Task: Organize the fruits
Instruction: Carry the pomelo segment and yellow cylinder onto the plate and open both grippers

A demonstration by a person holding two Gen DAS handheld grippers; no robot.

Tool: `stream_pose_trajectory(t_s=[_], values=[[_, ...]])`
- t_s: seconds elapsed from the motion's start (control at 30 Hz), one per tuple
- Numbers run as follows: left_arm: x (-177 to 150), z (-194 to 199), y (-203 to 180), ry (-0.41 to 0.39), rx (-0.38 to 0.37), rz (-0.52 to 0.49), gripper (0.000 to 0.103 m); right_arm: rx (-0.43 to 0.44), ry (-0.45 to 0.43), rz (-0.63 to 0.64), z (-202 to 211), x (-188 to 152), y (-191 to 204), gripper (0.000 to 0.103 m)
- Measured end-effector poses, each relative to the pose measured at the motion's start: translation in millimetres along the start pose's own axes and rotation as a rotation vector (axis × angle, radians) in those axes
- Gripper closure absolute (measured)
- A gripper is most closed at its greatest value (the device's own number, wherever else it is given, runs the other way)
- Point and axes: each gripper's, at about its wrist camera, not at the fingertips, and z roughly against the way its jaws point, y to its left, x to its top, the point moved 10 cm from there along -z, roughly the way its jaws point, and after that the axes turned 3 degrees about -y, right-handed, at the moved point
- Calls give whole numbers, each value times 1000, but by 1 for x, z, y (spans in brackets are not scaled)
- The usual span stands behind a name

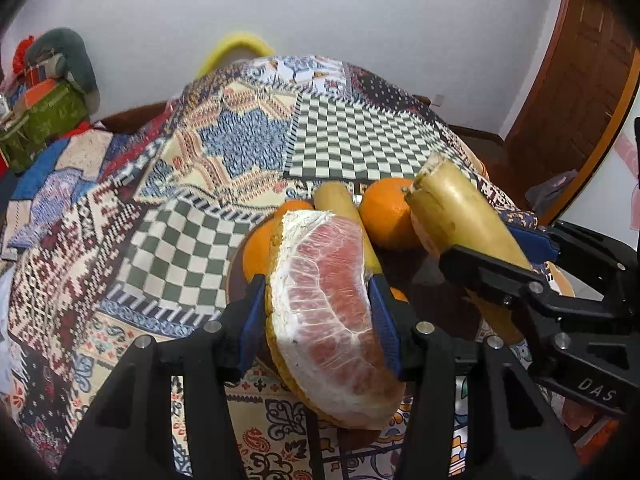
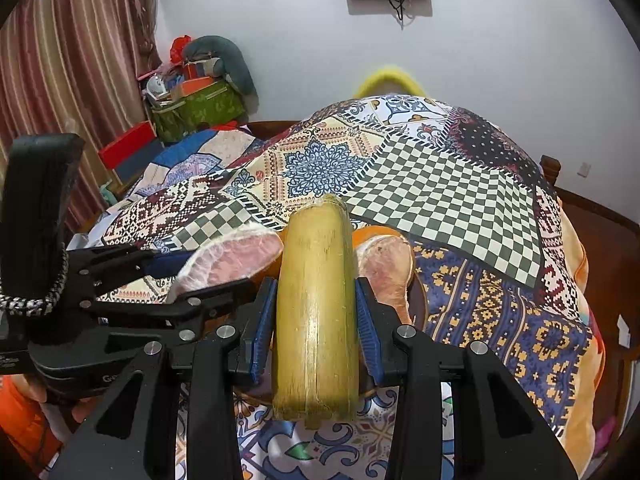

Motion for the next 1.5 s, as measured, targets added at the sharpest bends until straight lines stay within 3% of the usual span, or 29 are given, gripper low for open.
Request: stream_pose_trajectory(t_s=[0.33, 0.8, 1.5], values=[[4, 5, 2, -33, -13, 16, 53, -15, 32, 16, -12, -5, -2, 68], [6, 19, 4, -57, 0, 20, 53, -22, -4, 38, 1, 5, 3, 68], [-6, 151, -9, -180, 48, -17, 53, -55, -66, 18, 90, -5, 31, 68]])
